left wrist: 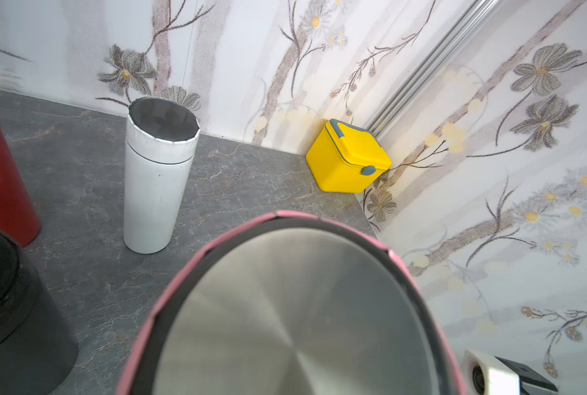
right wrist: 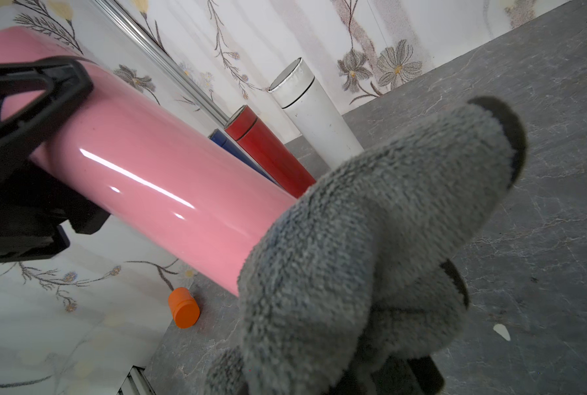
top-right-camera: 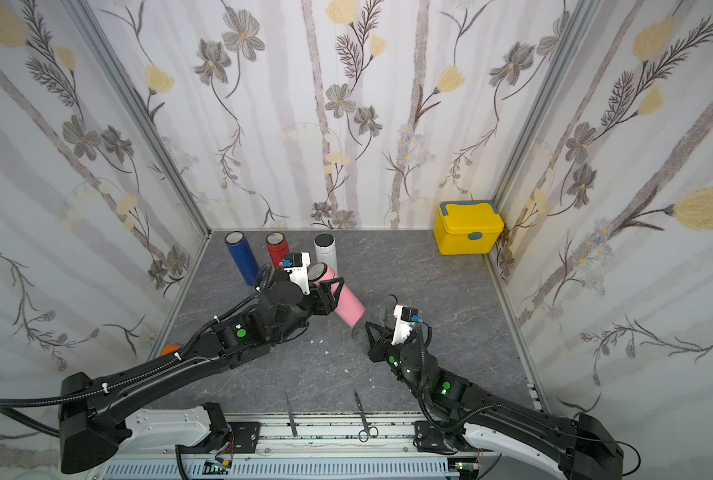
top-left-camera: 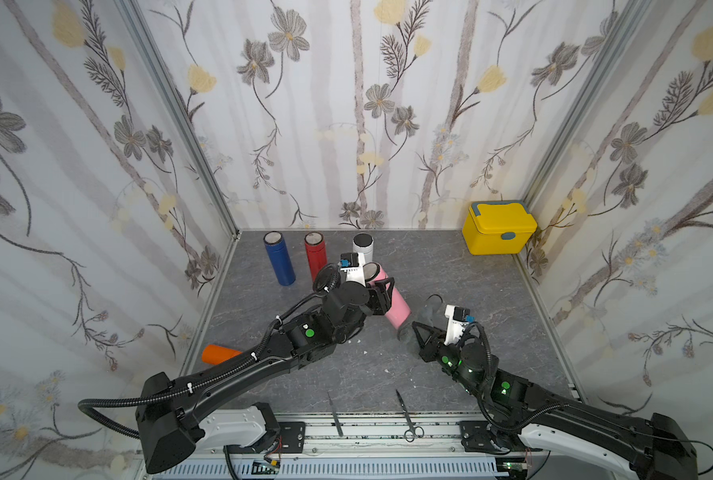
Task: Wipe the surface of the thermos
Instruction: Wipe the dirt from the surface of the thermos.
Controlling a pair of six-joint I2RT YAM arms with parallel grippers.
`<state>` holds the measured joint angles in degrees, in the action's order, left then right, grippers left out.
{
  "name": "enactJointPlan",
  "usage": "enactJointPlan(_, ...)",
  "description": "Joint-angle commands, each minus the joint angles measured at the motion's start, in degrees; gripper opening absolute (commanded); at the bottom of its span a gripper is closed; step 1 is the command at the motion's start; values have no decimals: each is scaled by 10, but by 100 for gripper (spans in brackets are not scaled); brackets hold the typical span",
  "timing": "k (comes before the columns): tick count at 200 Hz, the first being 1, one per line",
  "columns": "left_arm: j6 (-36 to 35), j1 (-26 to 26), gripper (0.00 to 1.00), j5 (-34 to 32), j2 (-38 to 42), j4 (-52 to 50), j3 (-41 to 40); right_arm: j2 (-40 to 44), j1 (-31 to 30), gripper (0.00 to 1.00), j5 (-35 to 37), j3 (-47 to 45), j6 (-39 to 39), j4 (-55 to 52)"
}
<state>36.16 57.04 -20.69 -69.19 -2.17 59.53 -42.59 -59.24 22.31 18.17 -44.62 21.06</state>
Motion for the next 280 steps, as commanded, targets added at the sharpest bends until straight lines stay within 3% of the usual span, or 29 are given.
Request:
enactJointPlan(1,4,-3,0,13,-6,73,1,-8,-5,0,-28,34,42,35)
enactJointPlan(36,29,-1,0,48,-27,92,5,-103,-16,0,-53,126,96,65)
enactJointPlan(68,23,-1,0,60,-24,94,-2,-167,-20,0,-32,159,93,59)
enactJointPlan(86,-10,-2,0,52,0,89,-12,-157,-20,0,-14,138,70,15)
enactJointPlan(119,-89,-20,0,65,25,38,0,-58,-18,0,-26,51,22,-63)
enactJointPlan(144,-150,-53,0,154,33,26,-3,54,22,0,-98,4,20,-94)
enactJointPlan(161,-198,-80,0,253,30,21,-7,96,107,0,-193,11,22,-117)
enactJointPlan(185,-275,-85,0,353,44,45,-35,37,254,0,-399,55,18,-107)
enactJointPlan(200,-310,-85,0,418,55,64,-49,-30,303,0,-504,81,-9,-51)
enactJointPlan(217,-341,-85,0,469,55,68,-51,-96,309,0,-566,122,-43,32)
enactJointPlan(241,-360,-85,0,489,43,72,-52,-164,304,0,-631,185,-99,125)
enactJointPlan(280,-361,-84,0,459,10,80,-55,-187,266,0,-633,206,-111,148)
